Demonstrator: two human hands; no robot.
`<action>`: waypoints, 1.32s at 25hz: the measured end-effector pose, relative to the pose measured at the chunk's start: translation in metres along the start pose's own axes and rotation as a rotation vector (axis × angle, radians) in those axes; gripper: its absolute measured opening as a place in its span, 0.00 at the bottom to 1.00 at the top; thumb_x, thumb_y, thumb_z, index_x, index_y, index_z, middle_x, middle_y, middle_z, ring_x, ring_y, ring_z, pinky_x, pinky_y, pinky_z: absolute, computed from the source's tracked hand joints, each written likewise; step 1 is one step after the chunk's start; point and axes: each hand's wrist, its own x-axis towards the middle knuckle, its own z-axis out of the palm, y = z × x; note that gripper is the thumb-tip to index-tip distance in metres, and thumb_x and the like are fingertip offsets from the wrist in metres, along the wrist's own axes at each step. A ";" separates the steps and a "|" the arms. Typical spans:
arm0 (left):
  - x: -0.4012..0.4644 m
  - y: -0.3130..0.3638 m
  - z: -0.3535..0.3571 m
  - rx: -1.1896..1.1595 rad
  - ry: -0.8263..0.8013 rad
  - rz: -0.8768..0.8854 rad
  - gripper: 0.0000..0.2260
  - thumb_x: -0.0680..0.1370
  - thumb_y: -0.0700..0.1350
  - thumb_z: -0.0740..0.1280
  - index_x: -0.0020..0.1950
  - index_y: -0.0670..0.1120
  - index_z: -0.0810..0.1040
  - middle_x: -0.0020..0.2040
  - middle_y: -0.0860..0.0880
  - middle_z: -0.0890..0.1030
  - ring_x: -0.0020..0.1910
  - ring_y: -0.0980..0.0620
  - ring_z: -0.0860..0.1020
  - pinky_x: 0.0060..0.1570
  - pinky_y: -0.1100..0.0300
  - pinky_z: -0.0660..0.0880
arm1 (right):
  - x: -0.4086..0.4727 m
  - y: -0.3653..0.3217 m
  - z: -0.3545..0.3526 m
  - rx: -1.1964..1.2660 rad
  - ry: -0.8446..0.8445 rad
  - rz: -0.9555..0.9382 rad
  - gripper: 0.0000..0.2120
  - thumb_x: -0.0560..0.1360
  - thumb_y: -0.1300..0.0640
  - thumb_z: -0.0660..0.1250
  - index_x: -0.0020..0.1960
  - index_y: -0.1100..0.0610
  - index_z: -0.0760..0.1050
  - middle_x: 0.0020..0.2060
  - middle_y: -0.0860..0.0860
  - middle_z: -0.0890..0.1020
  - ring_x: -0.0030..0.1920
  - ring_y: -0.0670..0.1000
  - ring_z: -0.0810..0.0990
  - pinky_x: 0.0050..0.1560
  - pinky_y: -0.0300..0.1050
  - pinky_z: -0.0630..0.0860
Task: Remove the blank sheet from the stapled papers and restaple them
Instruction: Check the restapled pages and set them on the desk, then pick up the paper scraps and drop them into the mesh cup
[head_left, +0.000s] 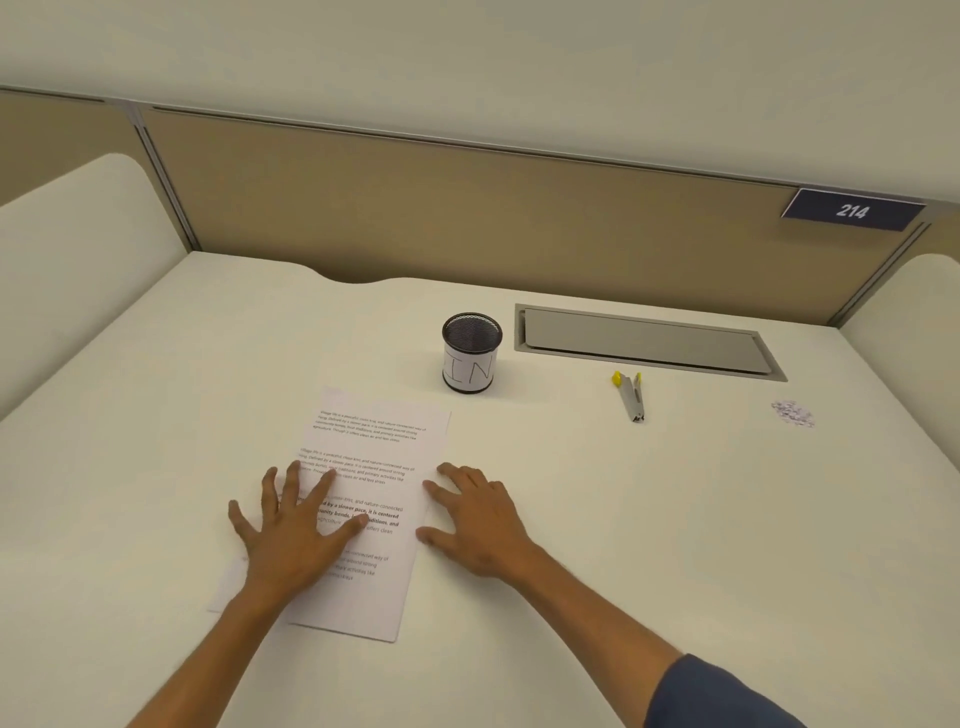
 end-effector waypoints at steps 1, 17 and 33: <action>0.005 -0.005 -0.001 0.031 0.024 0.019 0.44 0.64 0.79 0.45 0.77 0.62 0.54 0.81 0.51 0.47 0.78 0.51 0.37 0.60 0.48 0.19 | 0.008 -0.003 0.001 -0.014 -0.005 -0.002 0.30 0.77 0.39 0.58 0.76 0.49 0.59 0.77 0.49 0.55 0.76 0.52 0.53 0.71 0.54 0.56; 0.068 -0.036 -0.008 0.001 0.119 -0.018 0.46 0.63 0.78 0.44 0.77 0.59 0.59 0.80 0.48 0.53 0.78 0.48 0.48 0.73 0.40 0.45 | 0.092 -0.018 -0.005 -0.011 -0.045 -0.048 0.30 0.80 0.46 0.57 0.78 0.53 0.54 0.78 0.50 0.53 0.77 0.52 0.51 0.73 0.55 0.55; -0.033 0.098 0.052 -0.110 0.205 0.521 0.34 0.77 0.69 0.46 0.68 0.48 0.73 0.73 0.48 0.69 0.74 0.47 0.64 0.73 0.44 0.54 | -0.102 0.139 -0.037 0.435 0.344 0.259 0.09 0.77 0.53 0.65 0.55 0.48 0.80 0.46 0.41 0.82 0.48 0.43 0.80 0.49 0.41 0.75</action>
